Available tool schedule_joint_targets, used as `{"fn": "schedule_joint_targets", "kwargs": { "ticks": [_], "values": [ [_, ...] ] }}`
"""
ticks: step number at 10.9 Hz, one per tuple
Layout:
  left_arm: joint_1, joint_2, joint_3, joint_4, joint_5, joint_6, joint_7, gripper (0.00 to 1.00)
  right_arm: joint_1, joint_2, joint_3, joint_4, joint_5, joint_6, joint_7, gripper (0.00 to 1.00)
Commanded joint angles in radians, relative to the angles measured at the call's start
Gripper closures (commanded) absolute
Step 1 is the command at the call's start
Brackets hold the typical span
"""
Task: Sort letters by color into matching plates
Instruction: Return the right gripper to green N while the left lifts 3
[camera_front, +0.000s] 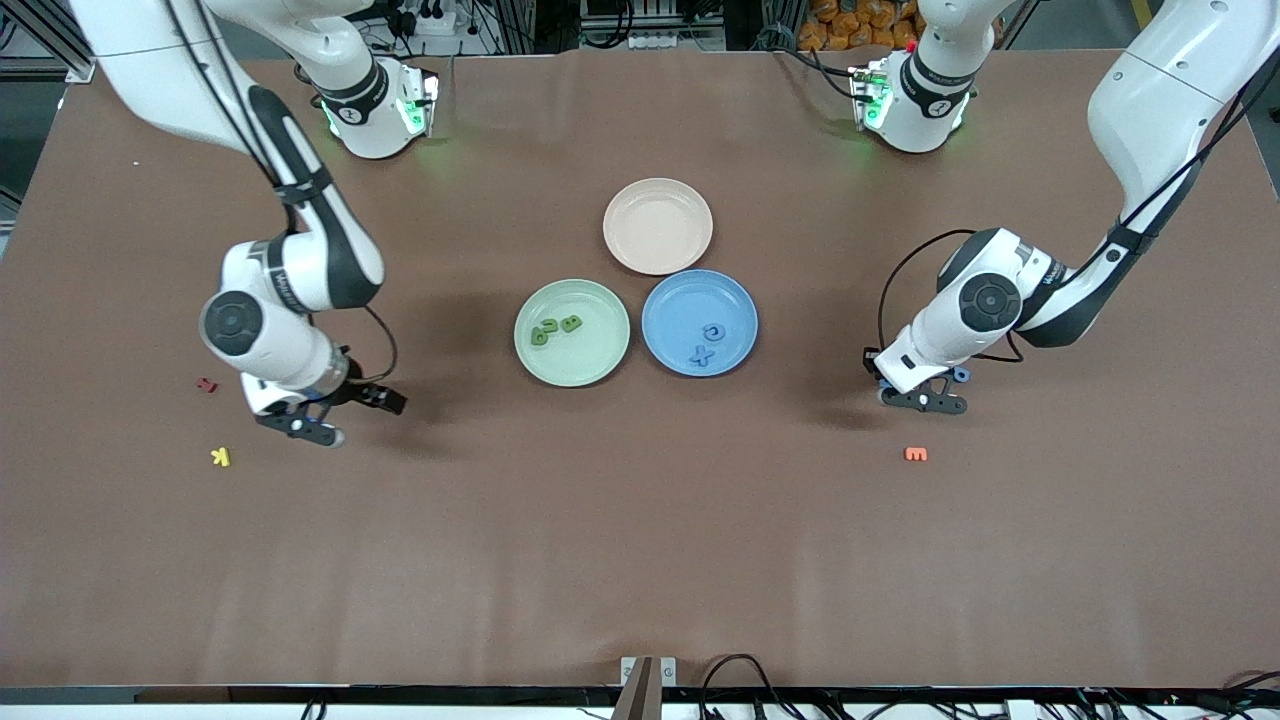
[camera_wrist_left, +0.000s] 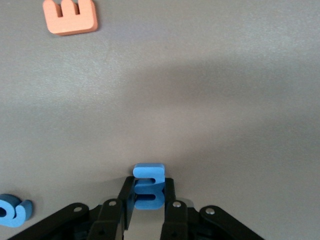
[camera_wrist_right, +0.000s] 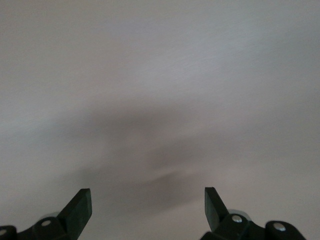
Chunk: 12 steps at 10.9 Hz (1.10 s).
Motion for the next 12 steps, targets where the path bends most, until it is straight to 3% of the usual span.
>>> {"fn": "schedule_joint_targets", "kwargs": {
  "ticks": [1,4,9,12],
  "values": [
    [-0.007,-0.032,-0.022,0.038,-0.007,-0.087,-0.032,1.00,-0.138,-0.017,0.018,-0.025,-0.013,-0.004,-0.126,0.00],
    [-0.036,-0.032,-0.083,0.147,-0.142,-0.241,-0.037,1.00,-0.255,-0.017,0.017,-0.045,-0.048,0.007,-0.223,0.00],
    [-0.280,-0.013,-0.083,0.305,-0.191,-0.438,-0.363,1.00,-0.370,-0.001,0.020,-0.048,-0.125,0.021,-0.227,0.00],
    [-0.358,0.014,-0.079,0.355,-0.242,-0.462,-0.469,1.00,-0.403,0.004,0.020,-0.063,-0.125,0.041,-0.262,0.00]
  ]
}}
